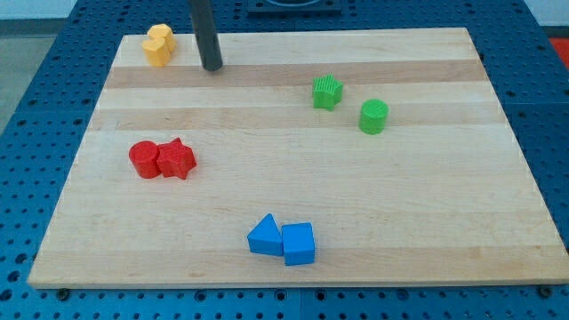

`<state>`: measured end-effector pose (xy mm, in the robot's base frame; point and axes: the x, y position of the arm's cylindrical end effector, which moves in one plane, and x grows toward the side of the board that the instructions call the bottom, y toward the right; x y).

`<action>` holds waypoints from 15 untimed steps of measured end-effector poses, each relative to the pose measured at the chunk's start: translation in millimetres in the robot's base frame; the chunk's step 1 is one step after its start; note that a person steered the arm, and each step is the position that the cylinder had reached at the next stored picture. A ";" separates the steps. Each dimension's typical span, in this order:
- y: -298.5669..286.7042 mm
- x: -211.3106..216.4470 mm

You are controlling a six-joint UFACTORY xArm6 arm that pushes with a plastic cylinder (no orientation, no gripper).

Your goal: Separate the yellow hexagon from the yellow heart

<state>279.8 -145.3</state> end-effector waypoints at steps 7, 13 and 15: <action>-159.3 -64.2; -17.8 -88.4; 24.1 -87.7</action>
<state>192.1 -121.2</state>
